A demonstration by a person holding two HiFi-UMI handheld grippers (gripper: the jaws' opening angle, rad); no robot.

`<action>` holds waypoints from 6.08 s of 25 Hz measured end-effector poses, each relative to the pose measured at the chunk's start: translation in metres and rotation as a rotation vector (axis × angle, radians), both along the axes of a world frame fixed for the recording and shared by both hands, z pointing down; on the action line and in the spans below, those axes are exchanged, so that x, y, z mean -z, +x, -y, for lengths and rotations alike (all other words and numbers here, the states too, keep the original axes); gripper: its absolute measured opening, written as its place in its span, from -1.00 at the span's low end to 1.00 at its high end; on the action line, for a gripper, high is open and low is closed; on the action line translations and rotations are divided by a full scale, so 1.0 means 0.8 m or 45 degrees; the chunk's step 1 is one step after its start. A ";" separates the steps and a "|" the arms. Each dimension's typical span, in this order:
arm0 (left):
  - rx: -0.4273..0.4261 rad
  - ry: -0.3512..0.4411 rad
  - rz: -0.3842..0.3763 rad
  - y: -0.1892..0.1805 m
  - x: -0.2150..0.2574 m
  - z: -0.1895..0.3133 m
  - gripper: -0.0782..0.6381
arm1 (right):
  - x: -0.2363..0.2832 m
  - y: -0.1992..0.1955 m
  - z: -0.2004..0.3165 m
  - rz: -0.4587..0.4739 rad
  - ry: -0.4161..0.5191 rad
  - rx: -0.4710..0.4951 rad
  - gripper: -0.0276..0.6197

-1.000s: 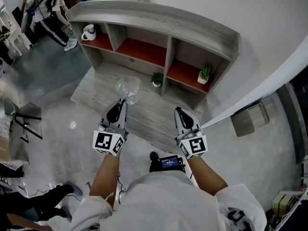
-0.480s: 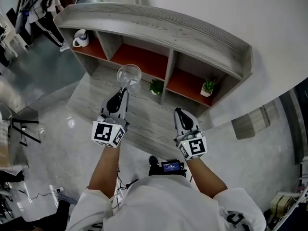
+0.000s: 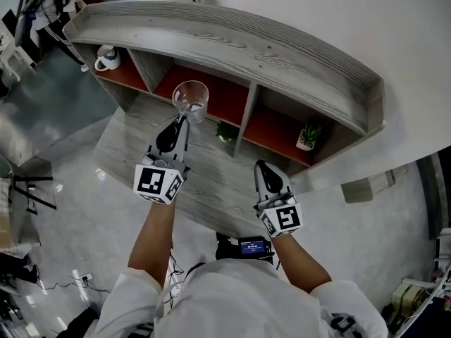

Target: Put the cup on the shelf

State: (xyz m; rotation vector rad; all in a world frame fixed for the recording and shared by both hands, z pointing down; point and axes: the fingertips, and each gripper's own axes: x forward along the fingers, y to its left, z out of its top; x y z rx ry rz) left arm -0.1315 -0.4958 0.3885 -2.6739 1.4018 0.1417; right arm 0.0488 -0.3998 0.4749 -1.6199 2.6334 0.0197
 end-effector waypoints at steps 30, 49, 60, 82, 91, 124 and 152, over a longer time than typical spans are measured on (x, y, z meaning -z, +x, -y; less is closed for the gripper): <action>-0.042 -0.019 0.054 0.035 -0.028 0.098 -0.71 | -0.039 0.013 0.032 0.030 -0.092 -0.029 -0.81; -0.031 -0.042 0.043 0.037 -0.039 0.106 -0.70 | -0.043 0.021 0.034 0.059 -0.108 -0.034 -0.81; -0.007 -0.024 0.096 0.040 -0.035 0.102 -0.40 | -0.040 0.018 0.026 0.082 -0.107 -0.027 -0.81; 0.116 0.132 0.062 -0.031 0.053 -0.031 -0.58 | 0.006 0.019 -0.028 0.080 0.001 0.000 -0.81; 0.172 0.075 0.060 -0.078 0.033 -0.135 -0.76 | 0.040 -0.013 -0.082 0.025 0.070 0.079 -0.81; 0.186 -0.188 0.063 -0.182 -0.106 -0.503 -0.76 | 0.020 -0.072 -0.375 -0.095 -0.005 0.012 -0.81; 0.234 -0.230 0.093 -0.085 -0.108 -0.525 -0.76 | 0.013 0.040 -0.396 -0.010 0.008 -0.036 -0.81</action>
